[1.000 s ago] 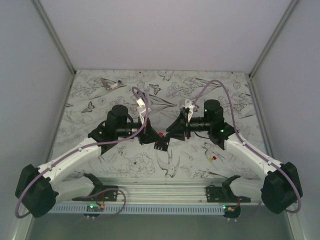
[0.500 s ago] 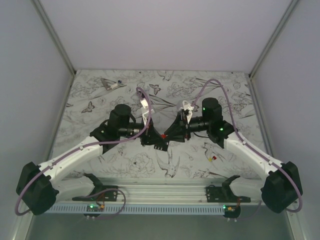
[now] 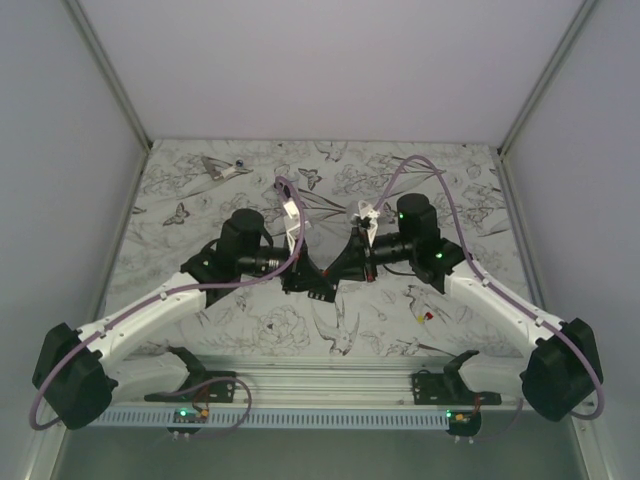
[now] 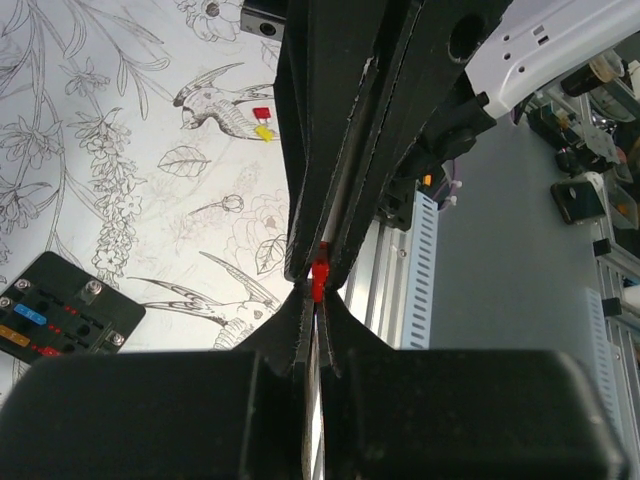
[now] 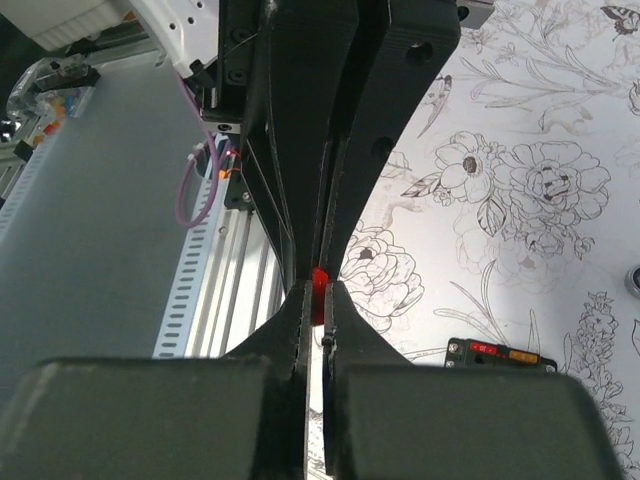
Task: Snap on the fuse box
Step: Pick up the fuse from the center of the board, then move the fuse box base at the center of the board.
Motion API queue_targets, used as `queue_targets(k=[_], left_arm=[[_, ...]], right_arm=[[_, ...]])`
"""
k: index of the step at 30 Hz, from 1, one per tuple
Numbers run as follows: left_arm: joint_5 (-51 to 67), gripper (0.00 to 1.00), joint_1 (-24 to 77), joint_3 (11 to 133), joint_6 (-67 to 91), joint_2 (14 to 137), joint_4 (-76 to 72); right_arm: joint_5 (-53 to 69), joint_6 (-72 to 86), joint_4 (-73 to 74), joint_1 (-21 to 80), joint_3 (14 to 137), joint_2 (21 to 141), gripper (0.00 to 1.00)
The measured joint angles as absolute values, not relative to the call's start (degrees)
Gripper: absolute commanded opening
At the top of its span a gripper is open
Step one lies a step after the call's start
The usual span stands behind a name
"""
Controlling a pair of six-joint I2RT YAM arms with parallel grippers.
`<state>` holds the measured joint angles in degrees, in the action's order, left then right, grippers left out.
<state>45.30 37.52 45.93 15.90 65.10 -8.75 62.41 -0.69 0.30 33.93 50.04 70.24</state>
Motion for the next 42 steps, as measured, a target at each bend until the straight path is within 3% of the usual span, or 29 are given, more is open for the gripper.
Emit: queue_targets(k=[1,5,11,16,25,42], left_arm=[[45.1,0.02,37.5,45.9,15.7,65.1,-8.5],[43.9,0.31,37.6,45.9,15.4,65.1,-7.7],[38.8,0.62,37.8,43.6,16.1,64.5,-7.3],[29.0,0.75,41.2,38.5,18.3,64.9,-6.4],[10.0,0.87,50.7,37.7,21.1,76.1,-6.4],[1.0,0.93,55.0,47.0,25.2,95.2,-12.8]], right_arm=[[62.1,-0.7,0.7,34.0,50.1,70.2,0.0],[60.1,-0.8,1.6,34.2,50.1,70.2,0.0],[49.8,0.0,3.7,34.3,50.1,69.2,0.0],[34.9,3.6,3.6,33.5,49.4,67.9,0.0],[13.8,11.4,3.1,27.6,42.5,67.4,0.0],[7.1,14.7,1.4,24.5,38.7,62.8,0.0]])
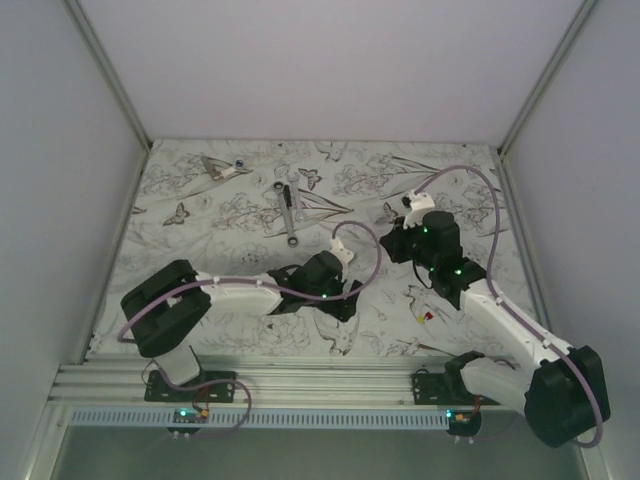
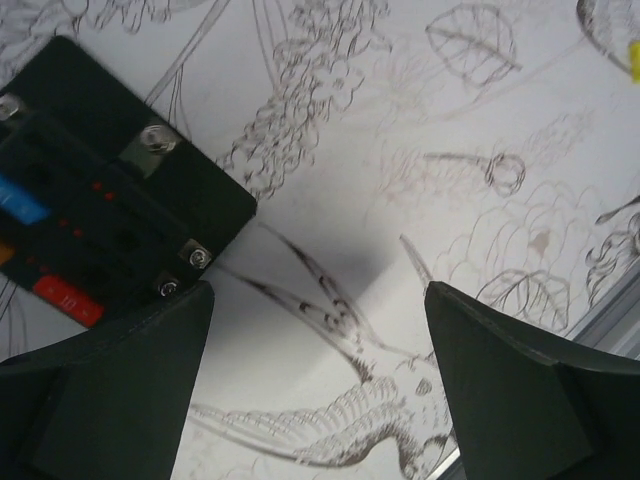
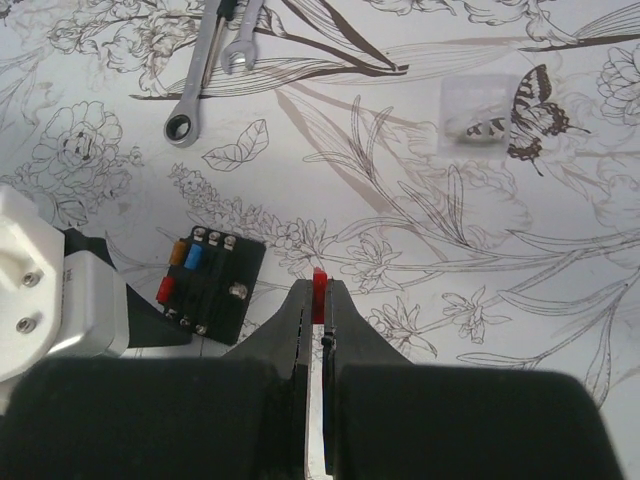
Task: Snap on the fuse box
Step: Move the fuse box base at the center of the board.
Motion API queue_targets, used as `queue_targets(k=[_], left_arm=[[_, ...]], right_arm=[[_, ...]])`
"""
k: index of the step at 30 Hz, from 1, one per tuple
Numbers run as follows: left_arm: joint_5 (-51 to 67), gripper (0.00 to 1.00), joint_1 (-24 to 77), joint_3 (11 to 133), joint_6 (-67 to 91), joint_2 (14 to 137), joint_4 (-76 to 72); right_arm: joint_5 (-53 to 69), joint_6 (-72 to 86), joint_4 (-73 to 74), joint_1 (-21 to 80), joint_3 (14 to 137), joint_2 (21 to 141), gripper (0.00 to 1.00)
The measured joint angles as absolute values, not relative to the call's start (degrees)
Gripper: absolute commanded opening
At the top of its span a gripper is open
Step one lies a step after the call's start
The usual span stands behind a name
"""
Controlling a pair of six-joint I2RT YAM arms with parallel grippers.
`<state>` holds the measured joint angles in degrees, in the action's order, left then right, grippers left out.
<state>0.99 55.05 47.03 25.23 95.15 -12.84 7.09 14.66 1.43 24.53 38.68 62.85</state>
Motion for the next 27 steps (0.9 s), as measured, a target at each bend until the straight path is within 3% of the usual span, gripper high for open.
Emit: queue_targets(k=[17,27], left_arm=[[-1.8,0.96,54.7,56.1,27.9,103.4,-14.6],[0.8,1.0,48.2,45.1,32.0,83.6,-13.1]], right_arm=[[6.4,15.2,1.4,23.4,38.1,62.7,0.0],[7.2,10.7,3.0,29.8,42.0,71.5,0.0]])
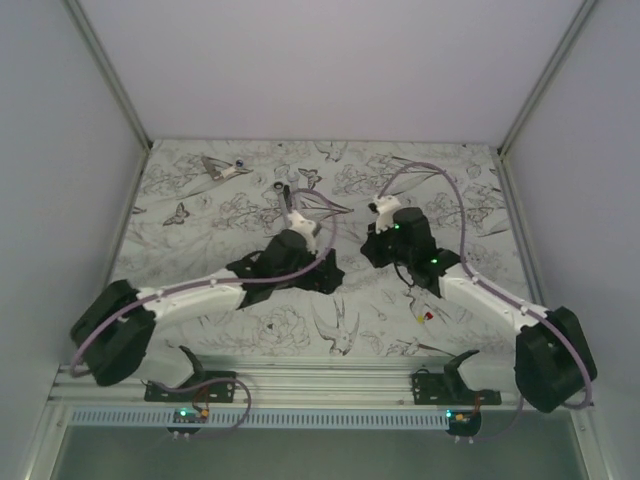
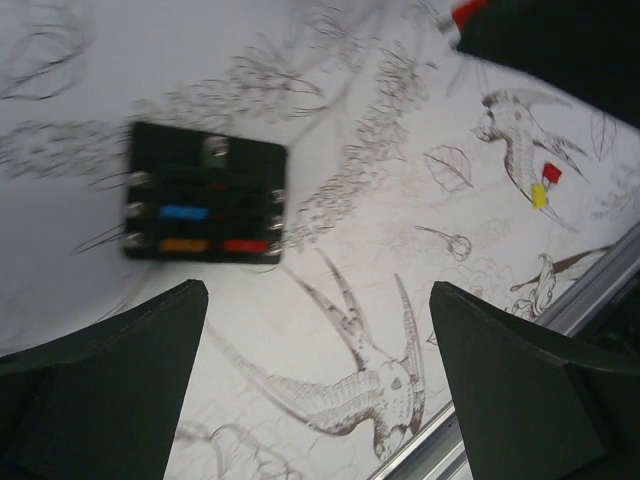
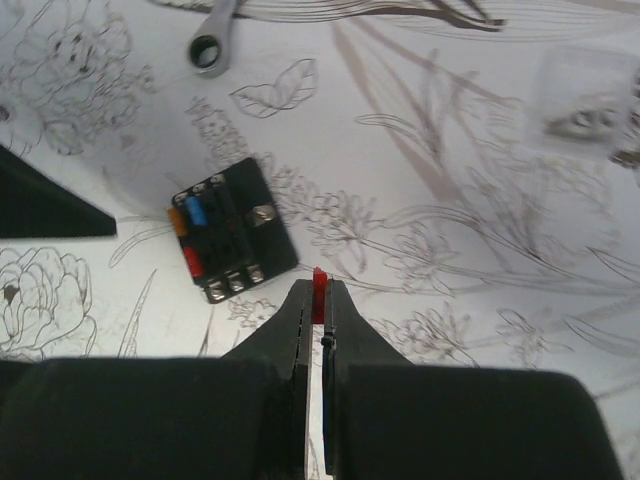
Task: Snap on the fuse box
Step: Move the fuse box base at the center of the board.
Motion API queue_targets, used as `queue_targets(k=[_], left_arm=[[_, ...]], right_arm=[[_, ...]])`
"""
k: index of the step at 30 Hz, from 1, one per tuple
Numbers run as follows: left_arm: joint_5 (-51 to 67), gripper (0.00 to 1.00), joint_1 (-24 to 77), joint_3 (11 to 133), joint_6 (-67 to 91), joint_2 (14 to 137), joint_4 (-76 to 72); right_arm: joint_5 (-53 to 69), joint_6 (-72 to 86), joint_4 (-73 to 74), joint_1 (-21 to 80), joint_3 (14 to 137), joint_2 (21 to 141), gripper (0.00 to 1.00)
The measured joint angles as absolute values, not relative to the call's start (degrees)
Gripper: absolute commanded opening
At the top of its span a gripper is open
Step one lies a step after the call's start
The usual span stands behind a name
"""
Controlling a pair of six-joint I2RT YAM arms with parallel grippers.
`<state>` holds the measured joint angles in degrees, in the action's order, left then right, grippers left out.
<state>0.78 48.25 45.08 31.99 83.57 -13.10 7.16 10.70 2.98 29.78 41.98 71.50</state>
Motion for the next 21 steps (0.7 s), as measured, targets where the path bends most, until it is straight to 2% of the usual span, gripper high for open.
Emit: queue_targets(k=[10,21], left_arm=[[2.1,1.0,34.4,35.5,38.2,69.4,-4.4],[6.1,1.0,24.6,32.8,44.1,68.2,0.1]], right_arm=[[6.9,5.3,2.8,38.6,47.7,82.6,0.0],[3.9,1.3,3.9,45.0,51.5,89.7,0.0]])
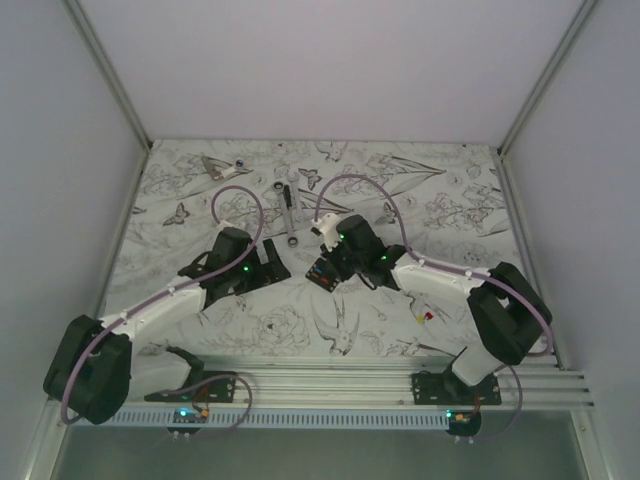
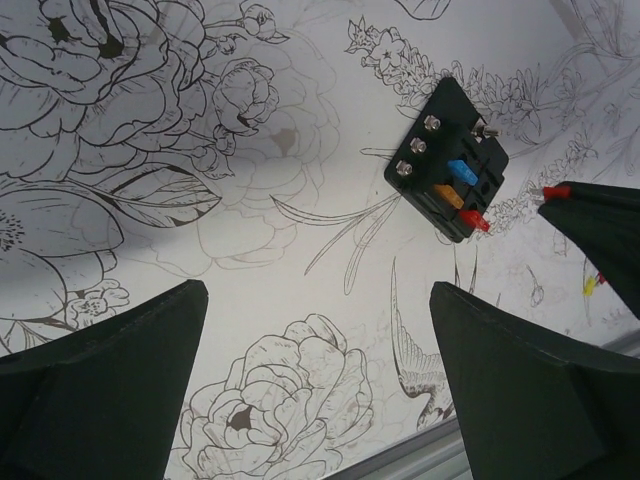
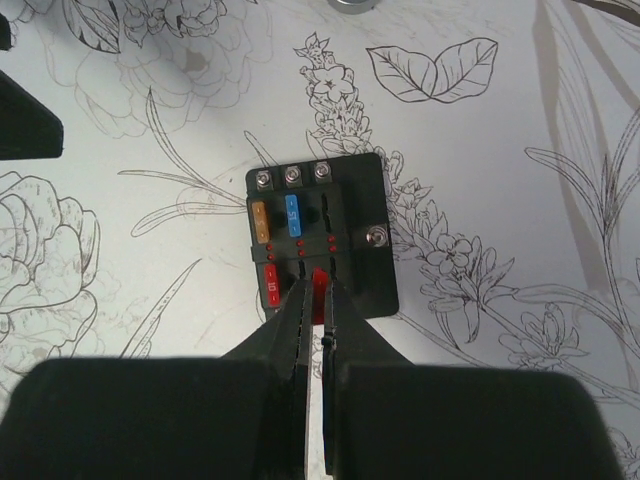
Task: Snap on the fuse box
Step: Move the fuse box base at the center of the board, then install the fuse at the fuse box base.
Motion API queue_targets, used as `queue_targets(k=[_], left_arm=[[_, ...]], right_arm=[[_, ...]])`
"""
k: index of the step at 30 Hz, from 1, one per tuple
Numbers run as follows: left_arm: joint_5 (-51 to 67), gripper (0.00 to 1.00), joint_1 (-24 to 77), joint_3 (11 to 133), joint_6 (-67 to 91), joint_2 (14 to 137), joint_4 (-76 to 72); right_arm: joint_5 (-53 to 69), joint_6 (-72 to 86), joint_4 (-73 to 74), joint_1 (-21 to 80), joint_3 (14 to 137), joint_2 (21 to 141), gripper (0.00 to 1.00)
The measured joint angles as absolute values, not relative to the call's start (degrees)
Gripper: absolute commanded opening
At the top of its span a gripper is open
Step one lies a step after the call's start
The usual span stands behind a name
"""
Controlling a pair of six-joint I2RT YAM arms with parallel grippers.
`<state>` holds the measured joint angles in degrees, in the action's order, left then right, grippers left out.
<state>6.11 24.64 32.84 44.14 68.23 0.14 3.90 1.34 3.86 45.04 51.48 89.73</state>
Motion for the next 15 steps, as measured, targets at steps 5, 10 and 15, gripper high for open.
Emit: queue_targets(k=[5,10,15], left_arm=[[7.5,1.0,24.1,32.8,45.2,68.9,0.2],[8.1,1.0,23.9,32.8,45.5,69.8,0.3],[8.6,1.0,23.8,32.8,45.5,70.3,0.5]], right_arm=[[1.7,-0.4,6.0,47.1,54.1,93.5,0.0],[-0.5,-1.6,9.8,48.3,57.1,96.3,0.0],[-1.7,-2.5,12.9,48.6,58.9,97.1,0.0]])
